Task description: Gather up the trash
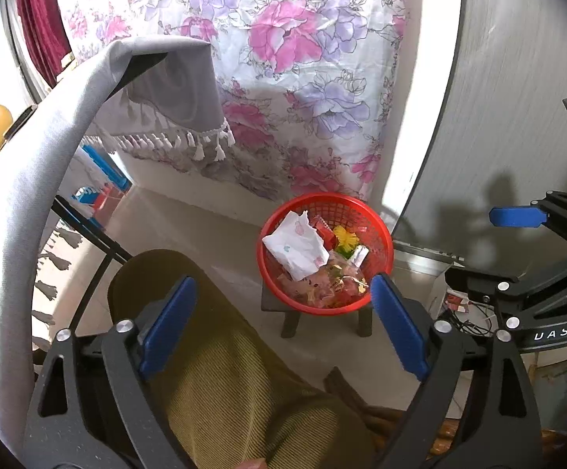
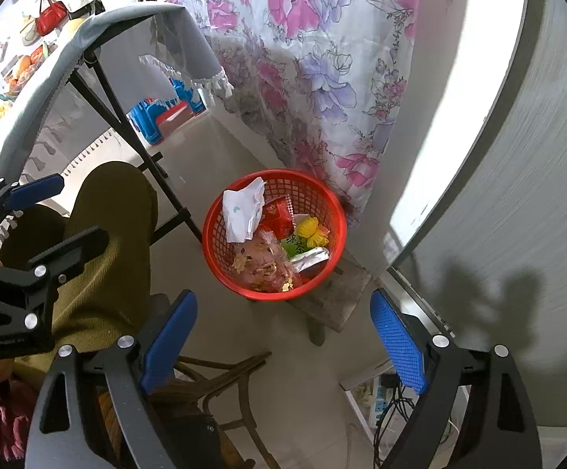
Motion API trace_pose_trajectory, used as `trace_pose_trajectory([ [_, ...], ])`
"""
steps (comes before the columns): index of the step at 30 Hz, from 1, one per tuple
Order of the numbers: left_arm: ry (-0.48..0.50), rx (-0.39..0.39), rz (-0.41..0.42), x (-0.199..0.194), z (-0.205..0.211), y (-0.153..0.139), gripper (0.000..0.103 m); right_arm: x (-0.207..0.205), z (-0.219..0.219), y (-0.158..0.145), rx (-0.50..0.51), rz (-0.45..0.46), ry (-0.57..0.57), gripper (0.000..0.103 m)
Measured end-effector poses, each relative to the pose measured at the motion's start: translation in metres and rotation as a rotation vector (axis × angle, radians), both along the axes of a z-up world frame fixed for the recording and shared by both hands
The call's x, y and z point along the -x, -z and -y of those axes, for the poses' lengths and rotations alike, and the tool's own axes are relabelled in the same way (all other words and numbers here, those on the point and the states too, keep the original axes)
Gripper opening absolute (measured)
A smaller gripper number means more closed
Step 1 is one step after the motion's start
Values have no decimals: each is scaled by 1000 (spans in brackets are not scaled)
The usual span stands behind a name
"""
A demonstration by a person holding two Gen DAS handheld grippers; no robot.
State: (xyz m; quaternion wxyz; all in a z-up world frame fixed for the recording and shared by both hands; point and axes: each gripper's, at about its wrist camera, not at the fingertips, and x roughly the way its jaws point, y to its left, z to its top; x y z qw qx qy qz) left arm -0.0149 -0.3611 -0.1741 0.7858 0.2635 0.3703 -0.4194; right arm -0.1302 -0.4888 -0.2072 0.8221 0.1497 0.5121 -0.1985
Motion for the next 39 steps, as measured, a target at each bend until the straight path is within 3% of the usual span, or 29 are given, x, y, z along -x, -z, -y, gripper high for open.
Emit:
trace_pose_trajectory([
  [39,-8,-13,20,-2,0,0,93,-4,-6,-1,-10,8,-9,88],
])
